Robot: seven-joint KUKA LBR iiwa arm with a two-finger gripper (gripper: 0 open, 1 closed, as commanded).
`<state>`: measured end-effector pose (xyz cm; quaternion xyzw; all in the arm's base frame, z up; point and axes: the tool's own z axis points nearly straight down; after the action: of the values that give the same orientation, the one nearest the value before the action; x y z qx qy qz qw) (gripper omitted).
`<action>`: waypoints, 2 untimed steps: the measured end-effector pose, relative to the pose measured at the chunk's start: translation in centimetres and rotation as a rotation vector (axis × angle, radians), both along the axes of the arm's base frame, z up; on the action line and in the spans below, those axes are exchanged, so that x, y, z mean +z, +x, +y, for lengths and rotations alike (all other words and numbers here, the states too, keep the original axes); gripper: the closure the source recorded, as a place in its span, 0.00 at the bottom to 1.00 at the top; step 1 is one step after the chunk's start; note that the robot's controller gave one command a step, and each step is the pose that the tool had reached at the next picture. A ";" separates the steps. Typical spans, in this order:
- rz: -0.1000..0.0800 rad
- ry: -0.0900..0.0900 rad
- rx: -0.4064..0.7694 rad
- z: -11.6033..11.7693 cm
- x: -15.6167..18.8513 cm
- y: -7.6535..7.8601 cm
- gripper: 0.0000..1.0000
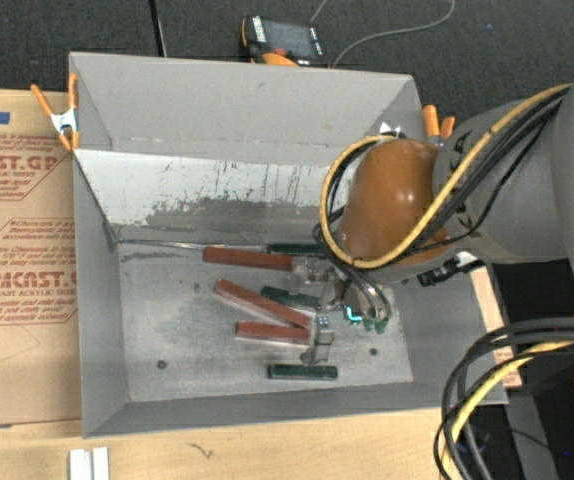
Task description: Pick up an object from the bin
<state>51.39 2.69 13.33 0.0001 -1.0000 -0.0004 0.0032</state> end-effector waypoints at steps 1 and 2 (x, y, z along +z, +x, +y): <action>-0.011 0.000 -0.086 0.6 -6.4 0.3 0.00; -0.010 0.000 0.202 0.2 -6.1 1.8 0.00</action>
Offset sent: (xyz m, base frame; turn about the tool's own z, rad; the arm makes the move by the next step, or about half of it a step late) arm 0.0021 0.0056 -0.0623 0.0848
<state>53.18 2.86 7.19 0.1009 -0.9949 -0.0002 -0.0015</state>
